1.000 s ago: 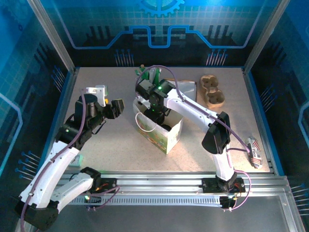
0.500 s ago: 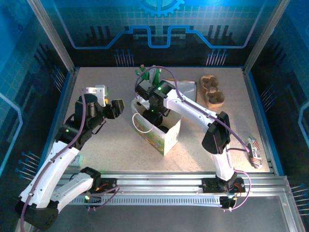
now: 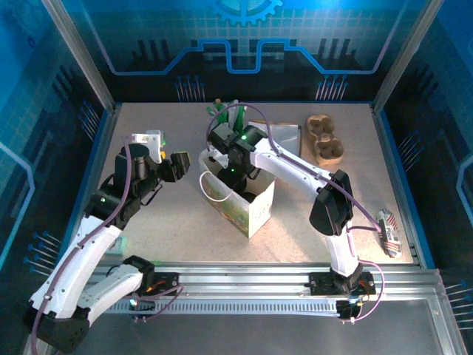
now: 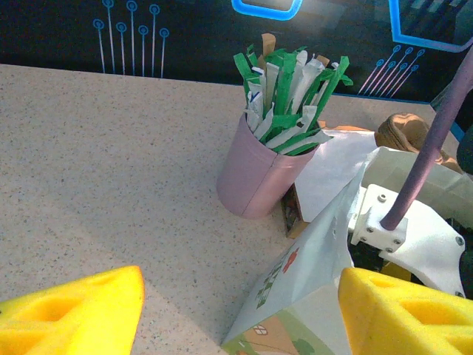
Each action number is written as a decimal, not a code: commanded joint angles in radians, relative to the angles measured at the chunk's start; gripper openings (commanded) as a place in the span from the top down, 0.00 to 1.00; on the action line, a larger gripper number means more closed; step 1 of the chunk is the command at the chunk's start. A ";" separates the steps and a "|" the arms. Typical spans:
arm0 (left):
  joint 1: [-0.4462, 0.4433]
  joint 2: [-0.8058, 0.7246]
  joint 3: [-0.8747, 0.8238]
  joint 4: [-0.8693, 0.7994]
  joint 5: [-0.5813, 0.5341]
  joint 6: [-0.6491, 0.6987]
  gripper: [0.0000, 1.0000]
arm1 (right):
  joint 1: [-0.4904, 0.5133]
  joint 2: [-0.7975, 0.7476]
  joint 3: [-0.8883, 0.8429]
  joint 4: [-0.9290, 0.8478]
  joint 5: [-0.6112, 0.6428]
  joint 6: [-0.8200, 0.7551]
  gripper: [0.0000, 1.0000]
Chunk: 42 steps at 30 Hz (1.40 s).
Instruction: Pack the takeout coffee
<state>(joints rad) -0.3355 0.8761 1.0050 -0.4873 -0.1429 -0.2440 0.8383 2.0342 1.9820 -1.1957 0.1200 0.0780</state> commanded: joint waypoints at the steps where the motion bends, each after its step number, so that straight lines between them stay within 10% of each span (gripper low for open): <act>1: 0.009 0.003 -0.014 0.021 -0.004 0.008 0.29 | -0.008 -0.018 -0.029 0.004 -0.040 0.009 0.47; 42: 0.009 0.003 -0.015 0.021 -0.001 0.008 0.29 | 0.008 0.061 -0.029 -0.009 0.035 0.019 0.45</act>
<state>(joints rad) -0.3355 0.8780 1.0050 -0.4873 -0.1425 -0.2440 0.8387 2.0533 1.9503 -1.1648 0.1394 0.0864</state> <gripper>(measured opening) 0.710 0.630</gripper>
